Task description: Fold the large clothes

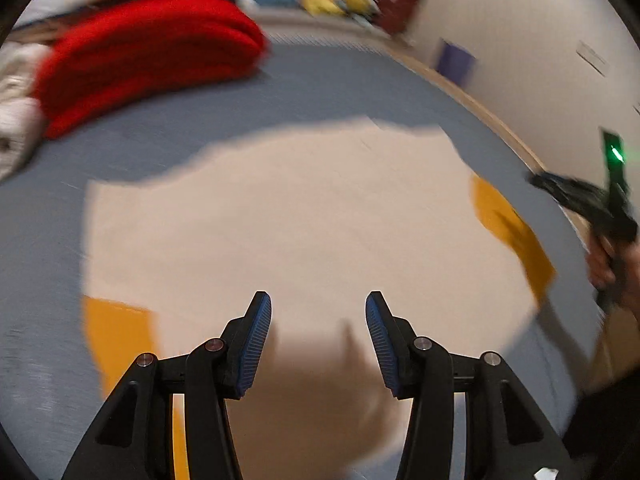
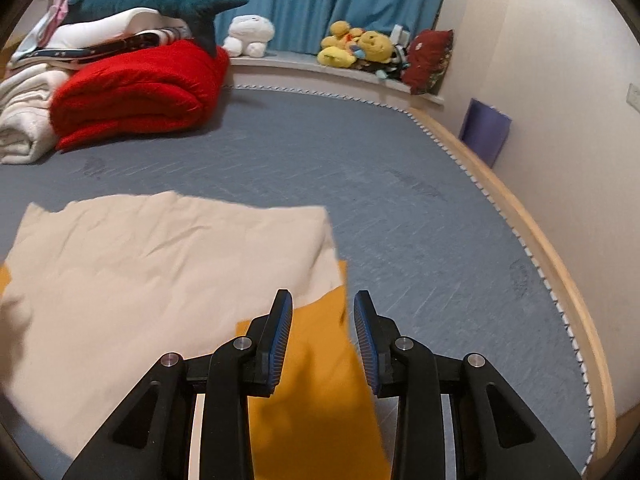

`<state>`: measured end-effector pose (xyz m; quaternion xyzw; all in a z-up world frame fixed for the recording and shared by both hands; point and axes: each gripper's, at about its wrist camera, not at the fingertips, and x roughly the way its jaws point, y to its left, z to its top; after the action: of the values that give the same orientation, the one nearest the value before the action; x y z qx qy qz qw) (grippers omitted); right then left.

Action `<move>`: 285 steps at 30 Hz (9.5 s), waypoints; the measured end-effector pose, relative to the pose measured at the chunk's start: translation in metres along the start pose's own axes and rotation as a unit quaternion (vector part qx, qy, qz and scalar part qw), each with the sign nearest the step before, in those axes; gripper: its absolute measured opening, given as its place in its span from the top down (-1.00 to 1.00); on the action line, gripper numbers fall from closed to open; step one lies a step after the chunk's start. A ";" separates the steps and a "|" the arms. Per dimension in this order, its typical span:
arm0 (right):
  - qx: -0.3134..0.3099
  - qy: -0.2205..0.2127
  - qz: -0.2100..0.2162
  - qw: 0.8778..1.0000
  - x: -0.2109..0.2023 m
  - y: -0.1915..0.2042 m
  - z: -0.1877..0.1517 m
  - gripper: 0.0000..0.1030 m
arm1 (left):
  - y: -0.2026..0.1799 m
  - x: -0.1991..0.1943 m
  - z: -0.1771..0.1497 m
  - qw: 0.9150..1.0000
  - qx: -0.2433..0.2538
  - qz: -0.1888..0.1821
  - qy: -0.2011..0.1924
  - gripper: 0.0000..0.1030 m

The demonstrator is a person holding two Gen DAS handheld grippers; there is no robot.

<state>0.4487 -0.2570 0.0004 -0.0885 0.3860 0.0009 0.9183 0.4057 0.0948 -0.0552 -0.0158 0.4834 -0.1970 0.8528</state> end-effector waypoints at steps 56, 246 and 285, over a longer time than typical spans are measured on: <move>-0.104 0.090 0.141 0.980 -0.011 0.150 -0.121 0.51 | 0.078 -0.047 -0.175 0.870 -0.489 -0.001 -0.067 0.31; 0.119 0.282 0.076 0.949 0.074 -0.099 -0.149 0.52 | -0.211 0.243 0.277 0.993 -0.105 0.047 0.018 0.21; 0.212 0.230 0.162 0.936 0.078 -0.122 -0.169 0.51 | -0.063 0.181 0.085 0.930 -0.318 -0.182 -0.002 0.18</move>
<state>0.3924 -0.4098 -0.1511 0.1742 0.5868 0.0469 0.7894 0.5383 -0.0408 -0.1439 -0.3744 0.5077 -0.1850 0.7535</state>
